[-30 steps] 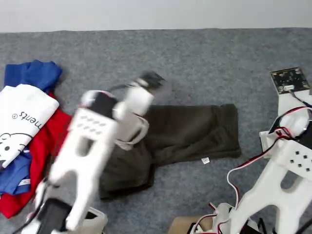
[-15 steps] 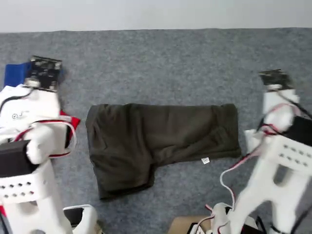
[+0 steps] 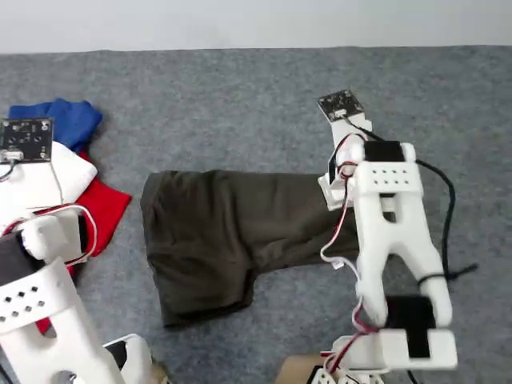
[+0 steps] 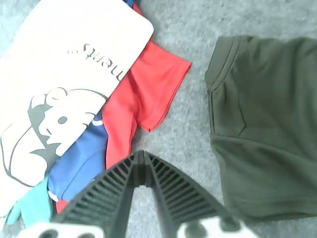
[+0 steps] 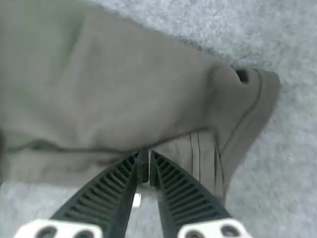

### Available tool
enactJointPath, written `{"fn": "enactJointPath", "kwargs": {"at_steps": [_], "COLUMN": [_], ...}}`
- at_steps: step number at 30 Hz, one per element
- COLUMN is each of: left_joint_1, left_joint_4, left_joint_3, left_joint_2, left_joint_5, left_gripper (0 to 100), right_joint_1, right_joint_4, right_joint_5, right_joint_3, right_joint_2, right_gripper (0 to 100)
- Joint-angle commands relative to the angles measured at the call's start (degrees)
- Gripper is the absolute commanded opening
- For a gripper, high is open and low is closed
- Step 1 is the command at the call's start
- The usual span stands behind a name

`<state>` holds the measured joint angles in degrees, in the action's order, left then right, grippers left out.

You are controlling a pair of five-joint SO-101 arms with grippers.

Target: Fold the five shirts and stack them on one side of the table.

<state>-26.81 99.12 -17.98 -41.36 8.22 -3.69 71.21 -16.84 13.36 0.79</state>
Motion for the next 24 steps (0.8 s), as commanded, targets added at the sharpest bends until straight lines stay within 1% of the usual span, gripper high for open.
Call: {"fn": "enactJointPath", "kwargs": {"at_steps": [1, 6, 12, 16, 19, 24], "left_joint_1": [-0.44, -0.44, -0.44, -0.44, -0.35, -0.26], "left_joint_4": [-0.79, -0.79, -0.79, -0.79, -0.79, -0.79], "left_joint_3": [0.04, 0.04, 0.04, 0.04, 0.04, 0.04], "left_joint_2": [-1.05, -1.05, -0.88, -0.79, -0.79, -0.79], "left_joint_5": [-0.09, -0.09, -0.09, -0.09, -0.09, -0.09], "left_gripper": [0, 0, 0, 0, 0, 0], "right_joint_1": [-0.40, 1.01, 4.97, 7.78, 9.54, 6.99], "right_joint_4": [-2.86, -0.48, 3.21, 6.37, 6.90, 2.86], "right_joint_5": [0.26, 0.26, -0.09, -4.66, -5.54, -5.45], "right_joint_3": [-0.44, -0.26, -0.18, -0.09, -0.18, -2.29], "right_joint_2": [-3.82, -6.20, -6.37, -6.37, -6.20, -6.46], "right_gripper": [0.9, 0.9, 0.9, 0.9, 0.9, 0.9]}}
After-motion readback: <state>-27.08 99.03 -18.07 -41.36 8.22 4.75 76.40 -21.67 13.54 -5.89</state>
